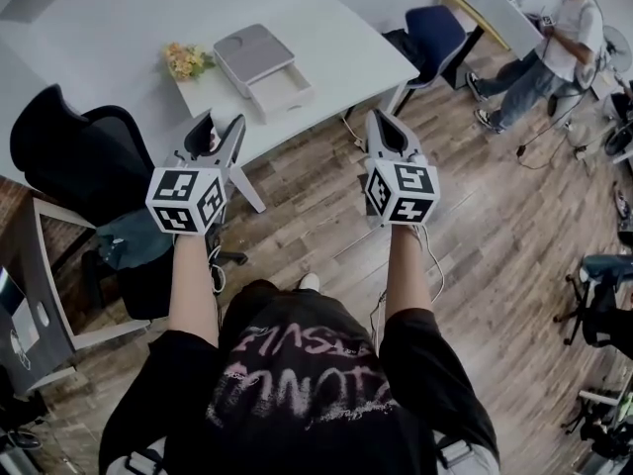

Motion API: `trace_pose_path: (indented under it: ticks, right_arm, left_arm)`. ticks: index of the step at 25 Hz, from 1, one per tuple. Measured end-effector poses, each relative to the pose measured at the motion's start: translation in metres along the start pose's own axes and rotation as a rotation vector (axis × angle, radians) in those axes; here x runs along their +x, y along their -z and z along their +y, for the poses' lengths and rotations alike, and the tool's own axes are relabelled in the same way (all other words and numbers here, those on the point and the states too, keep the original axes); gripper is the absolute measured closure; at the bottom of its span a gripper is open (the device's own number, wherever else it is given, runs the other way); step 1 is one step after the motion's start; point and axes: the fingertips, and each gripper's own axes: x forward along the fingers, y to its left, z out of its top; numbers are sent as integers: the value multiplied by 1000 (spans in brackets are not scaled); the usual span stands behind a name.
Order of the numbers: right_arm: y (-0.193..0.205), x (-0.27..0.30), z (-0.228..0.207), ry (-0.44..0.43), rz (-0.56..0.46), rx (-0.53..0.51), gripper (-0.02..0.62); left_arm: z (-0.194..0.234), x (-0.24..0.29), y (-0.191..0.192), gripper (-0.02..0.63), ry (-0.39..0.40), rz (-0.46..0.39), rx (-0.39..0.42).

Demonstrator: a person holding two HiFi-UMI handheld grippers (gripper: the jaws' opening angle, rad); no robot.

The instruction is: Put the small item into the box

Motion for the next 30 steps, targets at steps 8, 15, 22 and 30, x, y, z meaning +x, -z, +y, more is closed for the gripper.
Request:
trace_pose_path:
  ticks: [8, 15, 22, 30]
  right_arm:
    - [4, 21, -22, -10, 8, 9, 586]
    - [6, 55, -37, -7, 8, 11, 586]
    - [9, 105, -57, -11, 24, 14, 586]
    - [2, 178, -68, -22, 41, 10, 586]
  left_arm:
    - [-1, 30, 1, 426, -5, 8, -3]
    - [14, 65, 2, 426, -2, 11, -2]
    - [38, 114, 7, 426, -6, 22, -15]
    - [82, 169, 6, 426, -14, 27, -40]
